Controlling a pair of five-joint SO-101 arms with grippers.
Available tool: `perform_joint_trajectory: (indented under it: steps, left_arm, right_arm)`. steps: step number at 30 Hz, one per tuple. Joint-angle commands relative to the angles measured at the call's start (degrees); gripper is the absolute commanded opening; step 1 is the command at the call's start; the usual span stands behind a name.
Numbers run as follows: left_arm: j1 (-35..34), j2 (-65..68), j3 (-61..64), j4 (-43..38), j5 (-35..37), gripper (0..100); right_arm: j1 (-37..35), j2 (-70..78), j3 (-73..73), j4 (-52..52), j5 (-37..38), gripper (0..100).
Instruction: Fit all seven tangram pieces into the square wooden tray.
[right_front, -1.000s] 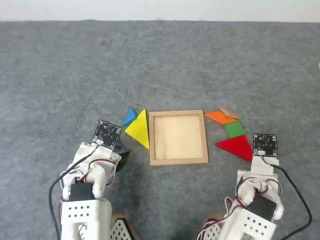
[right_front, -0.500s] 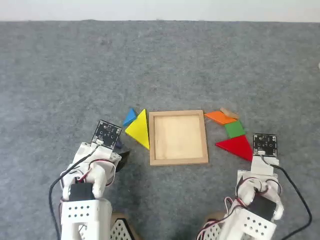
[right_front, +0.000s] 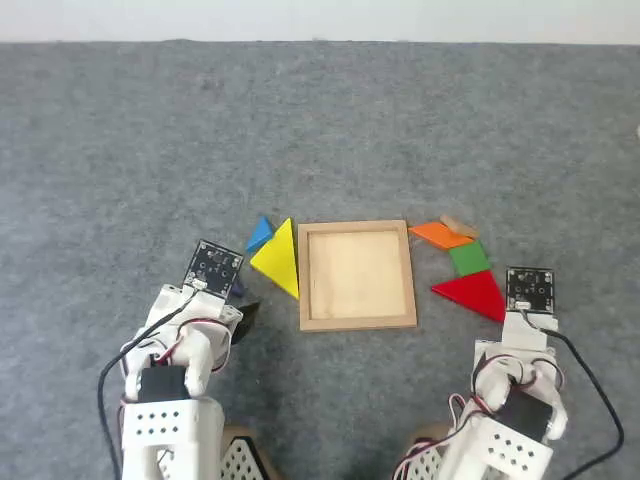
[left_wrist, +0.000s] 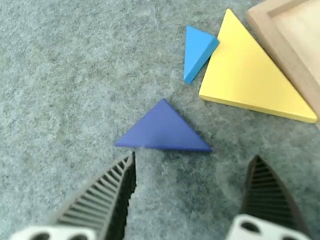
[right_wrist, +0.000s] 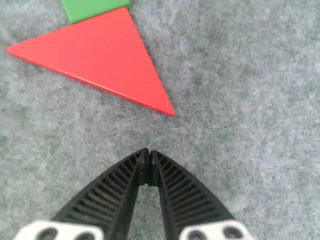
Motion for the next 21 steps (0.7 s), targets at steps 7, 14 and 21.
perform_joint_trajectory:
  steps: [7, 14, 21]
  left_arm:
    - [0.26, -0.62, -0.57, -1.23, -0.62, 33]
    - [0.26, -0.62, -0.57, -1.23, -0.62, 33]
    - [0.26, -0.62, -0.57, -1.23, -0.62, 33]
  right_arm:
    - [4.09, 0.04, -13.19, -11.03, 26.99, 0.9]
    - [1.71, 0.22, -18.64, -7.52, 23.82, 17.9]
    - [-5.67, 0.92, -20.66, -1.63, 21.54, 24.2]
